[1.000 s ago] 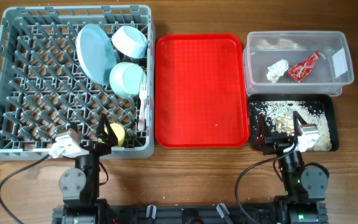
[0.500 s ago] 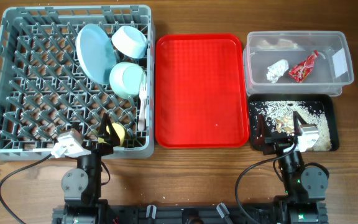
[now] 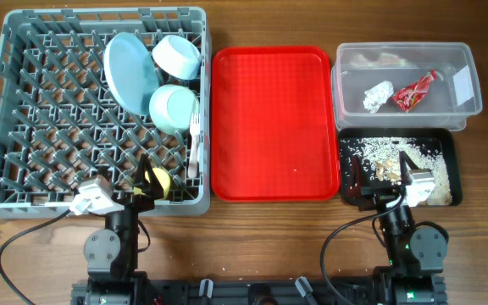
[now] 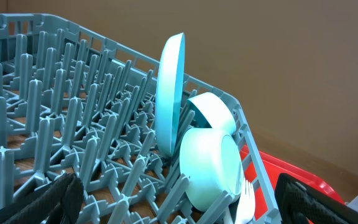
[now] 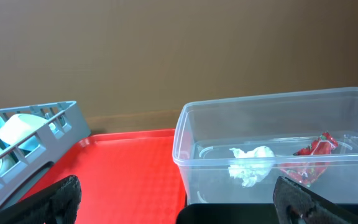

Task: Sort waste into correct bins and load items into the dishwasher rack

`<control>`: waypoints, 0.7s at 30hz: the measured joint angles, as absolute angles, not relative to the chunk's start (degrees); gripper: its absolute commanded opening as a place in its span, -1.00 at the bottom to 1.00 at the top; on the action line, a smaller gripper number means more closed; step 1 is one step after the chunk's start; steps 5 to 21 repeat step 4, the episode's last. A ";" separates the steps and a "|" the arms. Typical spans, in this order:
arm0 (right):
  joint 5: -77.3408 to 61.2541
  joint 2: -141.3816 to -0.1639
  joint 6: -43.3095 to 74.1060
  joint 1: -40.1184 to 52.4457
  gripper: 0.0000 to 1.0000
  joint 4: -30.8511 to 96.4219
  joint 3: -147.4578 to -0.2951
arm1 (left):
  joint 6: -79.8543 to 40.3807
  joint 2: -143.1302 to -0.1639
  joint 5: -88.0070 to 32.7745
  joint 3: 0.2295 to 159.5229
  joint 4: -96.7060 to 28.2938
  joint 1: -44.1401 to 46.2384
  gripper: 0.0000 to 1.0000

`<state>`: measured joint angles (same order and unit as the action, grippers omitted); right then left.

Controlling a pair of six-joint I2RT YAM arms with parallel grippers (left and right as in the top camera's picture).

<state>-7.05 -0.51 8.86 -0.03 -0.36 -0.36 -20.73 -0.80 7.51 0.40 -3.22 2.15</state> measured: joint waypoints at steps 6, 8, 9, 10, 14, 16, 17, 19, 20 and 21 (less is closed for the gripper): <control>-7.05 -0.51 8.86 -0.03 0.99 -0.36 -0.36 | -20.73 -0.80 7.51 0.40 -3.22 2.15 1.00; -7.05 -0.51 8.86 -0.03 0.99 -0.36 -0.36 | -20.73 -0.80 7.51 0.40 -3.22 2.15 1.00; -7.05 -0.51 8.86 -0.03 0.99 -0.36 -0.36 | -20.73 -0.80 7.51 0.40 -3.22 2.15 1.00; -7.05 -0.51 8.86 -0.03 0.99 -0.36 -0.36 | -20.73 -0.80 7.51 0.40 -3.22 2.15 1.00; -7.05 -0.51 8.86 -0.03 0.99 -0.36 -0.36 | -20.73 -0.80 7.51 0.40 -3.22 2.15 1.00; -7.05 -0.51 8.86 -0.03 0.99 -0.36 -0.36 | -20.73 -0.80 7.51 0.40 -3.22 2.15 1.00; -7.05 -0.51 8.86 -0.03 0.99 -0.36 -0.36 | -20.73 -0.80 7.51 0.40 -3.22 2.15 1.00; -7.05 -0.51 8.86 -0.03 0.99 -0.36 -0.36 | -20.73 -0.80 7.51 0.40 -3.22 2.15 1.00; -7.05 -0.51 8.86 -0.03 0.99 -0.36 -0.36 | -20.73 -0.80 7.51 0.40 -3.22 2.15 1.00; -7.05 -0.51 8.86 -0.03 0.99 -0.36 -0.36 | -20.73 -0.80 7.51 0.40 -3.22 2.15 1.00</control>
